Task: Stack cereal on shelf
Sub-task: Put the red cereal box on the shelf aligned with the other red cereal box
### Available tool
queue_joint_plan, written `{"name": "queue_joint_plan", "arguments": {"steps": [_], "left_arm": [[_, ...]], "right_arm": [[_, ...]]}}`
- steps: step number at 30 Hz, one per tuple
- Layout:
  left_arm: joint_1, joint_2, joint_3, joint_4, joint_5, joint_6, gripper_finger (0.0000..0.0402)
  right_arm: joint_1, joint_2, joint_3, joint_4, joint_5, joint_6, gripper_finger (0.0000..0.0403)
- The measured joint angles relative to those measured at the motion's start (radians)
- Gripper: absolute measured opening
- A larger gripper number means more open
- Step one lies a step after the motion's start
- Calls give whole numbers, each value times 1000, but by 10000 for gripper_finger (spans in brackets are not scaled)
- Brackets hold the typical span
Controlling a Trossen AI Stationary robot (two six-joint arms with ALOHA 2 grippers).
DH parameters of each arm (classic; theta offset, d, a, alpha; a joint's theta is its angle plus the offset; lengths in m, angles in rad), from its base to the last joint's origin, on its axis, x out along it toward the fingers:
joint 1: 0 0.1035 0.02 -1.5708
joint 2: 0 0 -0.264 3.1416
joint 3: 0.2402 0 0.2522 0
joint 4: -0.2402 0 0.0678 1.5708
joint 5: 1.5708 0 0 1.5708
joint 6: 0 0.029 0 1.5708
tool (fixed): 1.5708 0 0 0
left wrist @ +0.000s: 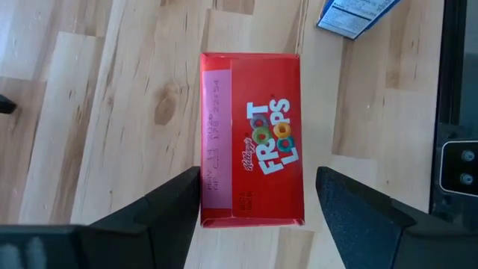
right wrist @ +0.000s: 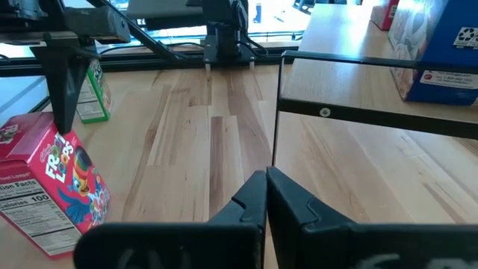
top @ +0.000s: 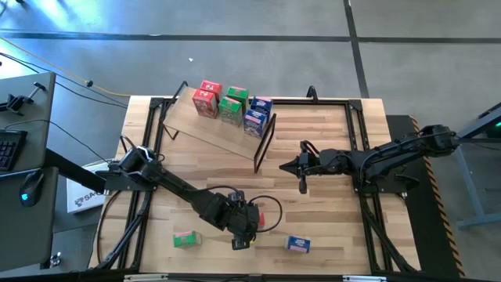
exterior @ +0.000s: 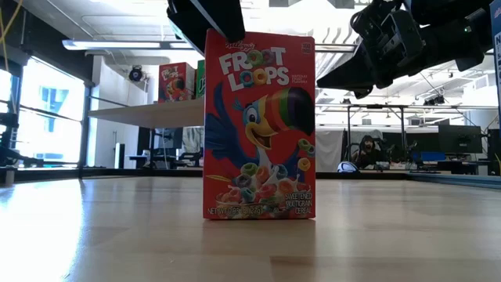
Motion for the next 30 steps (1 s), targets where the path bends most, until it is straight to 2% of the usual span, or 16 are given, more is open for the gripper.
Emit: {"name": "queue_joint_plan", "arguments": {"steps": [8, 21, 25, 30], "left_arm": [[4, 0, 0, -5, -8, 42, 242], [3, -5, 0, -55, -37, 157, 150], [3, -41, 0, -80, -35, 198, 138], [3, -142, 1, -170, -53, 235, 137]], "right_arm": [[0, 0, 0, 0, 0, 1, 1], [0, 0, 0, -8, 0, 0, 1], [0, 0, 0, -9, 0, 0, 1], [0, 0, 0, -5, -10, 0, 1]]}}
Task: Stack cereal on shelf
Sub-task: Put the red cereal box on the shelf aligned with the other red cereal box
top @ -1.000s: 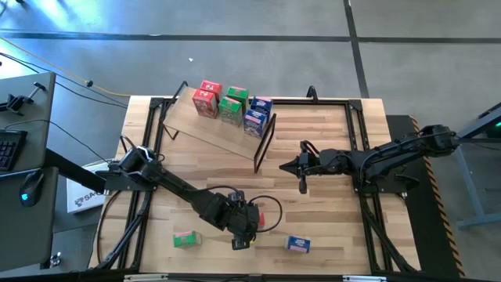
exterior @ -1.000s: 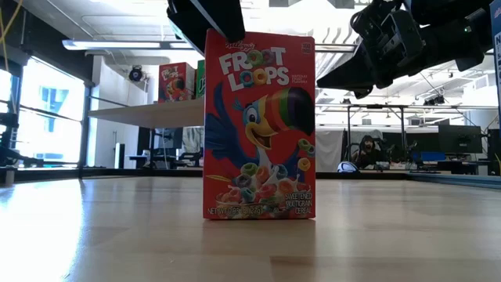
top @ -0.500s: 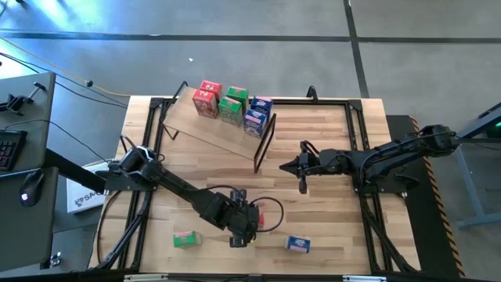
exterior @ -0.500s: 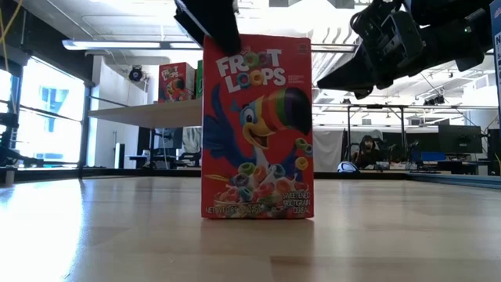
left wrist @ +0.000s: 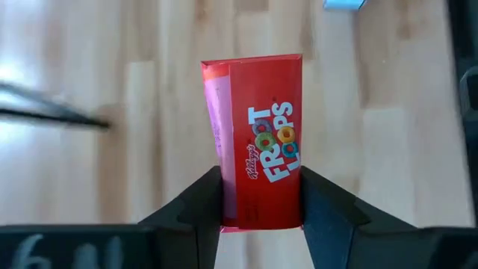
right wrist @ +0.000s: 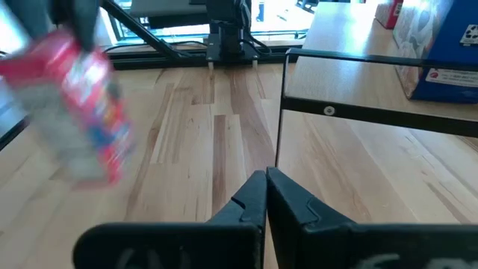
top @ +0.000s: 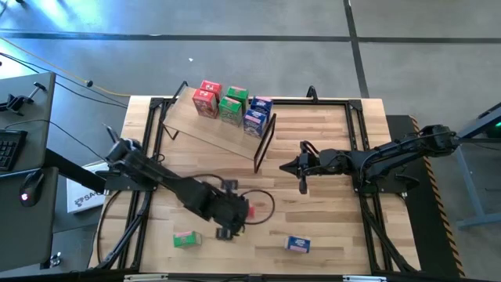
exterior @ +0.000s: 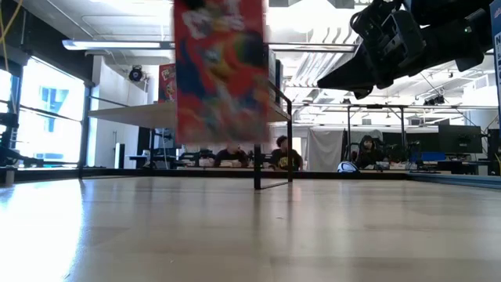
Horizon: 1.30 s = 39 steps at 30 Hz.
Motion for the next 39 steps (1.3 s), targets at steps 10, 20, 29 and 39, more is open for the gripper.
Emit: {"name": "queue_joint_plan", "arguments": {"steps": [10, 20, 29, 39], "left_arm": [[67, -266, 0, -346, -32, 61, 136], [331, -476, 0, -484, -122, 325, 135], [622, -499, 0, -485, -69, 605, 135], [752, -495, -1, -472, -11, 700, 137]], "right_arm": [[0, 0, 0, 2, -4, -7, 1], [0, 0, 0, 9, -11, -8, 1], [-1, 0, 0, -1, -10, -8, 1], [-1, 0, 0, -12, -10, -8, 1]]}}
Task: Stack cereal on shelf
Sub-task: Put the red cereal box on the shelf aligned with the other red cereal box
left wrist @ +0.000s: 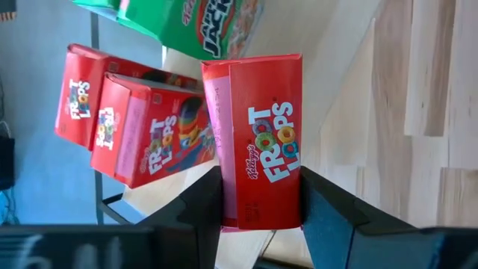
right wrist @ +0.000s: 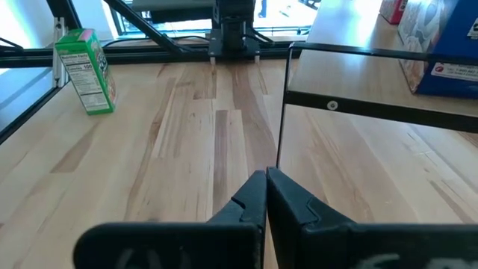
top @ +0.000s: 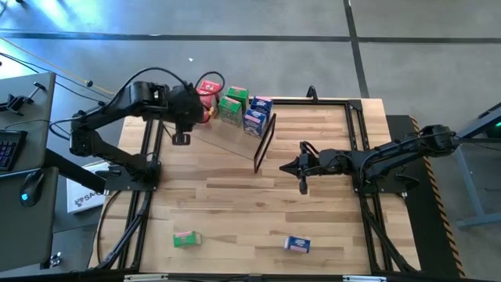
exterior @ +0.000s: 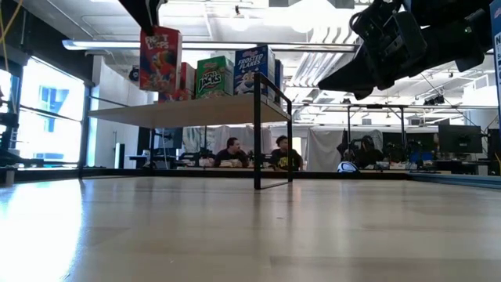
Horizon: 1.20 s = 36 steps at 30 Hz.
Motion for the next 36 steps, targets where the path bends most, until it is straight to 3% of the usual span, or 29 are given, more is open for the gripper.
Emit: {"name": "queue_joint_plan", "arguments": {"steps": [6, 17, 24, 36], "left_arm": [[31, -2, -15, 24, 10, 41, 142], [55, -78, -209, 134, -2, 86, 142], [73, -104, -216, 146, 9, 84, 149], [73, -104, -216, 147, -25, 93, 203]], "right_arm": [[0, 0, 0, -3, 0, 0, 1], [0, 0, 0, -2, 0, 0, 1], [0, 0, 0, 2, 0, 0, 1], [0, 0, 0, 9, 1, 0, 1]]}}
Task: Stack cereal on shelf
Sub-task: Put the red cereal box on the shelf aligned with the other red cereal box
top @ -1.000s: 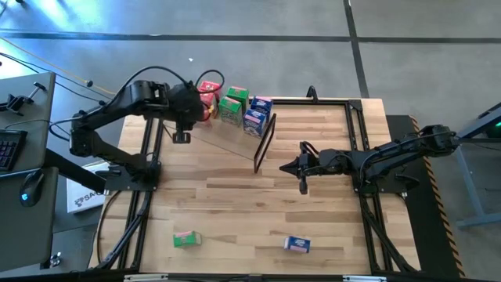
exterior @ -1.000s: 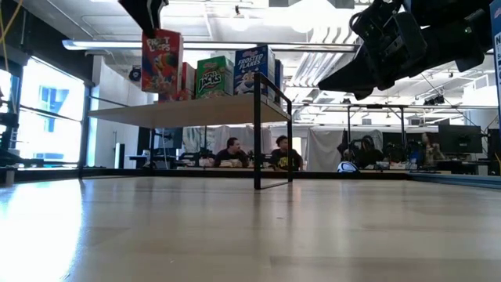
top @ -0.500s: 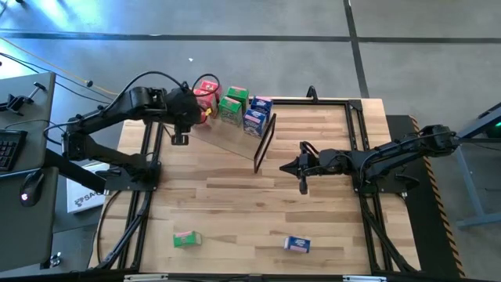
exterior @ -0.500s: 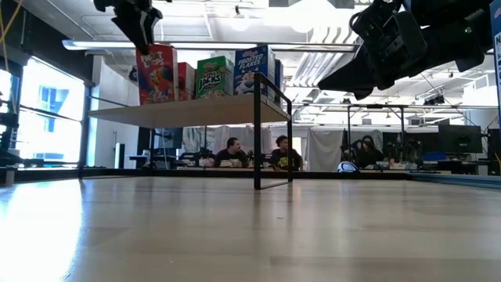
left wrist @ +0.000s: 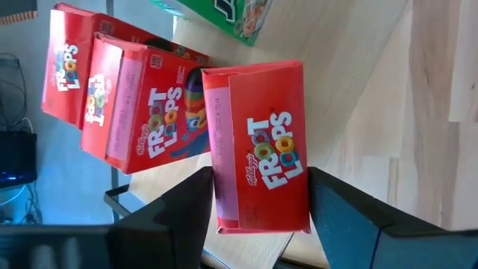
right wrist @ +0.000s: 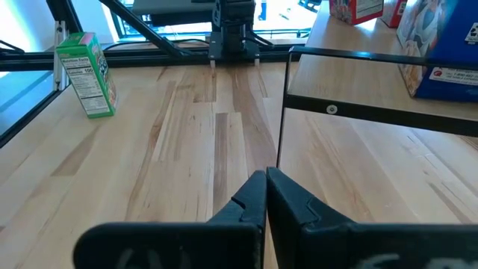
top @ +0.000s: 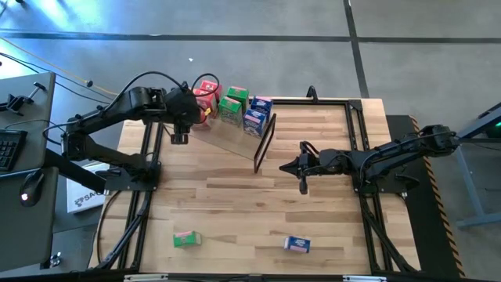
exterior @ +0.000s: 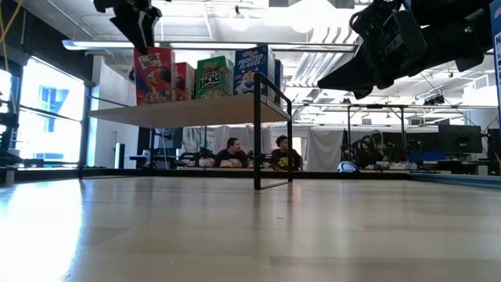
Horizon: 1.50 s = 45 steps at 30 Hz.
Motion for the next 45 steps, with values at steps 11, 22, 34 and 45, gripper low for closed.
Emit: {"name": "queue_joint_plan", "arguments": {"steps": [11, 22, 34, 45], "left_arm": [[0, 0, 33, 27, -54, 54, 205], [-14, -16, 121, -61, 55, -156, 180], [-152, -75, -233, 60, -155, -424, 25], [-118, -88, -259, 171, -248, -388, 4]], "right_arm": [[0, 0, 0, 0, 0, 3, 1], [0, 0, 0, -1, 1, 3, 1], [-3, 0, 0, -31, 15, 0, 1], [-4, 0, 0, -39, 18, 0, 1]]}}
